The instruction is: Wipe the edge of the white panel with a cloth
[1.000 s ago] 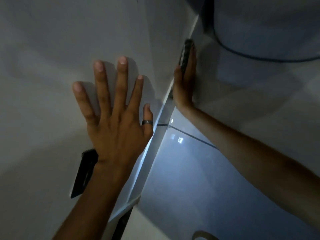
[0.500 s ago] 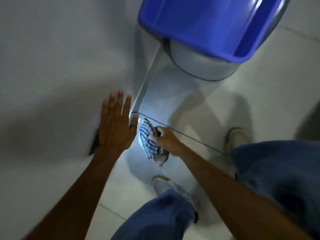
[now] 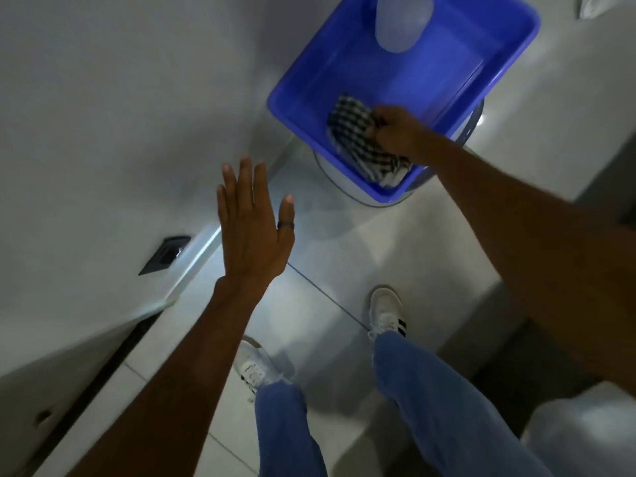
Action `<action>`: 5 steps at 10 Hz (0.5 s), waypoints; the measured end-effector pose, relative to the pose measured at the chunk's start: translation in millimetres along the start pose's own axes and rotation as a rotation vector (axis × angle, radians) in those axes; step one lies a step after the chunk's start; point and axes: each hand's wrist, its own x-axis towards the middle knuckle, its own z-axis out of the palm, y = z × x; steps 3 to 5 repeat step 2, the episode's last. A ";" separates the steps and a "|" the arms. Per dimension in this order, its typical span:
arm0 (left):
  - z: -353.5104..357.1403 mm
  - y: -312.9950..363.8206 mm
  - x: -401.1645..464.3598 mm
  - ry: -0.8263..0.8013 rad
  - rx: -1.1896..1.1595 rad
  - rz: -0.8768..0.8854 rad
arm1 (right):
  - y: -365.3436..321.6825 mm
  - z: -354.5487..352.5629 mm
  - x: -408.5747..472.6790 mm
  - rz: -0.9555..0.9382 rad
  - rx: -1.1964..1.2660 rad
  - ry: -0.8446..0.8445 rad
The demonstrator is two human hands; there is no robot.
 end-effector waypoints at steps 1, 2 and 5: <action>-5.5 13.8 -29.6 -0.047 0.038 -0.018 | -3.0 2.2 -10.2 0.003 -0.334 -0.156; -46.0 22.1 -57.2 0.081 0.168 0.036 | -23.5 2.5 -45.2 -0.196 -0.297 0.095; -46.0 22.1 -57.2 0.081 0.168 0.036 | -23.5 2.5 -45.2 -0.196 -0.297 0.095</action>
